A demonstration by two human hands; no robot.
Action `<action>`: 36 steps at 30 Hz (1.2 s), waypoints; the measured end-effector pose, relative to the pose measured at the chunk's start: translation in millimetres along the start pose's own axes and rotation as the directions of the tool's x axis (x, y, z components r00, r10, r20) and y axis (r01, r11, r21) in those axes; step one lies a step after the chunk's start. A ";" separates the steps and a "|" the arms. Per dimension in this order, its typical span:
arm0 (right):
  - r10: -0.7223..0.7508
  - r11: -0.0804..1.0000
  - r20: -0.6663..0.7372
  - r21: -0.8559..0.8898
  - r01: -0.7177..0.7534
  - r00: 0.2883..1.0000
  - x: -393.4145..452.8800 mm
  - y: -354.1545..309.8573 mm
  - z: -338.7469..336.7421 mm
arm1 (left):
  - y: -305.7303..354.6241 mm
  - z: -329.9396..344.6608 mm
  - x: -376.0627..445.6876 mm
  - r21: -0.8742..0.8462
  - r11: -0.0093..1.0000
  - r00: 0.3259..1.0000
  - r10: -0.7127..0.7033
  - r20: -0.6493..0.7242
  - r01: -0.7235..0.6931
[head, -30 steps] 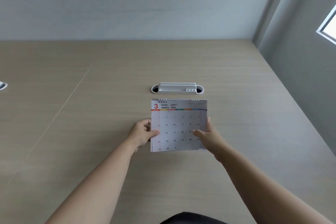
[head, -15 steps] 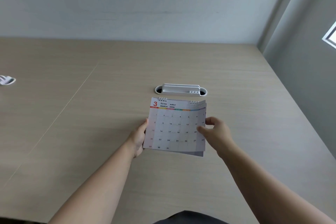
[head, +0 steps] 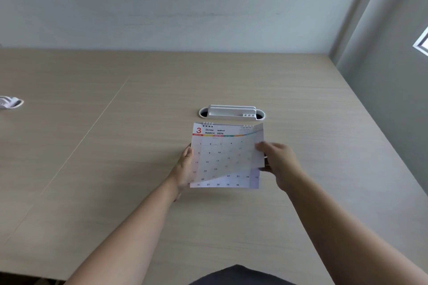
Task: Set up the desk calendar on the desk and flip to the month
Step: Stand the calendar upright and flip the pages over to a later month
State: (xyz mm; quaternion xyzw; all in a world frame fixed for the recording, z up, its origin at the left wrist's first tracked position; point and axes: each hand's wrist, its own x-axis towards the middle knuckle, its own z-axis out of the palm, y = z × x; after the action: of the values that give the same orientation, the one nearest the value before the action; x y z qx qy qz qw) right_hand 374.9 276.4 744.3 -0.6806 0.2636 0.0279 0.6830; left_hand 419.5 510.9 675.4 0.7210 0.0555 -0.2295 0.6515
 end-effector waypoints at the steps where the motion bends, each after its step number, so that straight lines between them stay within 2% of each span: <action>1: 0.041 0.988 0.070 0.149 -0.051 0.997 -0.5 -8.4 -0.5 | 3.8 -1.6 -1.0 -0.035 0.999 1.000 -0.009 0.024 0.010; 3: 0.005 0.957 0.180 0.284 -0.057 0.984 2.8 -26.5 -2.4 | 9.4 -6.4 -0.4 -0.141 0.988 0.997 -0.058 0.052 0.065; 6: -0.086 0.959 0.243 0.282 0.015 0.966 11.4 -48.4 -2.9 | 10.4 -12.4 1.6 -0.272 0.955 0.993 -0.122 -0.001 0.117; 8: -0.070 0.949 0.284 0.313 -0.024 0.956 19.7 -52.2 -1.1 | 6.8 -14.6 5.5 -0.313 0.940 0.989 -0.146 -0.016 0.134; 12: -0.074 0.869 0.307 0.486 -0.089 0.949 26.1 -47.4 7.2 | 2.5 -15.8 8.4 -0.382 0.911 0.985 -0.170 -0.011 0.153; 14: -0.102 0.899 0.302 0.437 -0.043 0.948 24.9 -42.5 12.8 | -0.6 -17.5 9.2 -0.414 0.895 0.982 -0.188 -0.011 0.166; 17: -0.204 0.975 0.282 0.140 0.170 0.937 26.7 -37.2 17.1 | -5.7 -19.3 13.2 -0.416 0.894 0.983 -0.182 0.000 0.166; 20: -0.301 0.912 0.329 -0.175 0.371 0.895 31.7 -41.9 16.8 | -6.0 -19.2 13.2 -0.400 0.901 0.984 -0.179 0.008 0.167; 22: -0.315 0.871 0.349 -0.262 0.415 0.883 34.9 -49.3 15.7 | -5.7 -19.1 12.9 -0.397 0.901 0.982 -0.187 0.004 0.173; 24: -0.349 0.876 0.333 -0.216 0.431 0.876 37.9 -57.5 14.0 | -3.5 -18.8 11.4 -0.391 0.904 0.982 -0.189 0.000 0.174; 27: -0.360 0.929 0.212 -0.002 0.369 0.908 49.7 -69.3 9.3 | -1.5 -17.5 10.8 -0.391 0.905 0.984 -0.180 0.012 0.170; 31: -0.310 0.926 0.070 0.247 0.284 0.948 65.1 -78.1 3.8 | 0.0 -16.4 11.3 -0.397 0.903 0.985 -0.172 0.012 0.163; 33: -0.278 0.949 0.059 0.174 0.264 0.959 65.0 -72.0 0.5 | -0.3 -15.4 11.9 -0.378 0.911 0.985 -0.174 0.003 0.163; 36: -0.265 0.959 0.062 -0.084 0.269 0.962 64.3 -43.1 -2.0 | -0.7 -15.1 13.5 -0.345 0.922 0.982 -0.189 -0.009 0.174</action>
State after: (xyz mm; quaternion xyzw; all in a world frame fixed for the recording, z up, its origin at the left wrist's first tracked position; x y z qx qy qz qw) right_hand 446.6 250.8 758.2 -0.7396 0.1506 -0.0354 0.6550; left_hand 435.2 522.6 670.0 0.5932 0.1747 -0.2603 0.7415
